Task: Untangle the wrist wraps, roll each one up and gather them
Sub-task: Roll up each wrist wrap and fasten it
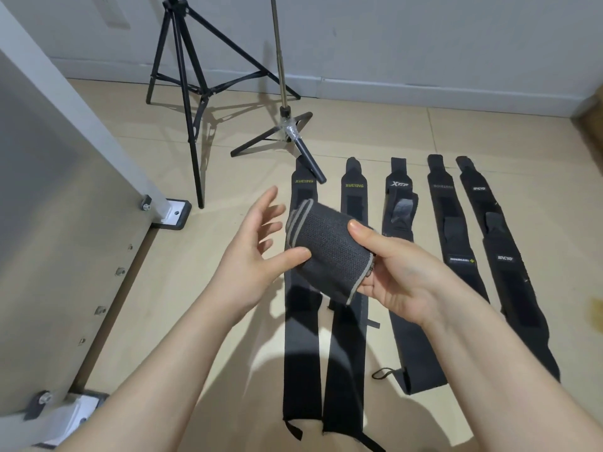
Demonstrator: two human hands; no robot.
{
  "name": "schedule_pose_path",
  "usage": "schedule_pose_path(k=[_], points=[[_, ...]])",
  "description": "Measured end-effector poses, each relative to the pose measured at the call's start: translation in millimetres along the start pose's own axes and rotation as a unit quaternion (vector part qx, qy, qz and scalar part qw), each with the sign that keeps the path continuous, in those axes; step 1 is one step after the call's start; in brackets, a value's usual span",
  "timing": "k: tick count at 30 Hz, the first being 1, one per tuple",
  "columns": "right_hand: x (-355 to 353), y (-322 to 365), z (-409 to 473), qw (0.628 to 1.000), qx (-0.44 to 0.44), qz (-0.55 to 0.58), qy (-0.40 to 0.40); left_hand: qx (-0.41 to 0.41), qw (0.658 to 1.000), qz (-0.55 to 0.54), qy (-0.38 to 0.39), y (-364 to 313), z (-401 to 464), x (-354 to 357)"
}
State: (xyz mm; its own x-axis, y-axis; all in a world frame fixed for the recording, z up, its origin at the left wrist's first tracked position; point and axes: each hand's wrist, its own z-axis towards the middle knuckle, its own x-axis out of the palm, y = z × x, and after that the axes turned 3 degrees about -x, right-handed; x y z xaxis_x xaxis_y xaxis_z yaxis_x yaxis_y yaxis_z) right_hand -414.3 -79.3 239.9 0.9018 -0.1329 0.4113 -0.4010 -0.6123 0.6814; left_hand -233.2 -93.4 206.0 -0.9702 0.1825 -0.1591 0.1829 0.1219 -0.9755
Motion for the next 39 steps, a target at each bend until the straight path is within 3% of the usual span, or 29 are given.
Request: schedule_pose_path(k=[3,5,8,11,13,17,19,24,27,32,39], points=[[0.3,-0.3,-0.9,0.999,0.024,-0.036,0.006,0.039,0.996,-0.021,0.082,-1.2,-3.3,-4.2],[-0.4,-0.6,2.0,0.995,0.005,-0.094,-0.017,0.026,0.996,-0.054,0.063,-5.7,-4.5,-0.3],[-7.0,2.8,5.0,0.967,-0.104,-0.22,-0.076,0.005,0.996,-0.094,0.006,-12.7,-4.6,9.6],[-8.9,3.8,0.1,0.954,-0.189,-0.233,-0.021,-0.01,0.99,-0.138,-0.024,-12.5,-3.0,12.3],[-5.5,-0.9,-1.1,0.935,-0.219,-0.279,0.011,-0.039,0.986,-0.16,-0.016,-7.8,-2.0,10.0],[-3.2,-1.0,1.6,0.924,-0.249,-0.288,-0.019,-0.078,0.98,-0.184,0.024,-6.2,-2.9,6.1],[-3.8,2.0,1.2,0.936,-0.229,-0.267,-0.017,-0.066,0.981,-0.178,0.036,-9.6,-4.2,6.2],[-9.5,1.8,4.4,0.97,-0.052,-0.238,0.008,-0.064,0.983,-0.163,0.053,-6.0,-4.3,3.5],[-10.1,2.4,6.3,0.979,0.0,-0.202,0.024,-0.072,0.983,-0.157,0.066,-4.0,-4.4,0.6],[-6.3,0.5,9.8,0.996,0.011,-0.089,0.026,-0.091,0.966,-0.235,0.06,-6.9,-3.6,4.0],[0.1,-2.9,9.7,0.993,-0.063,-0.076,-0.064,-0.07,0.969,-0.234,0.023,-7.3,-2.5,7.8]])
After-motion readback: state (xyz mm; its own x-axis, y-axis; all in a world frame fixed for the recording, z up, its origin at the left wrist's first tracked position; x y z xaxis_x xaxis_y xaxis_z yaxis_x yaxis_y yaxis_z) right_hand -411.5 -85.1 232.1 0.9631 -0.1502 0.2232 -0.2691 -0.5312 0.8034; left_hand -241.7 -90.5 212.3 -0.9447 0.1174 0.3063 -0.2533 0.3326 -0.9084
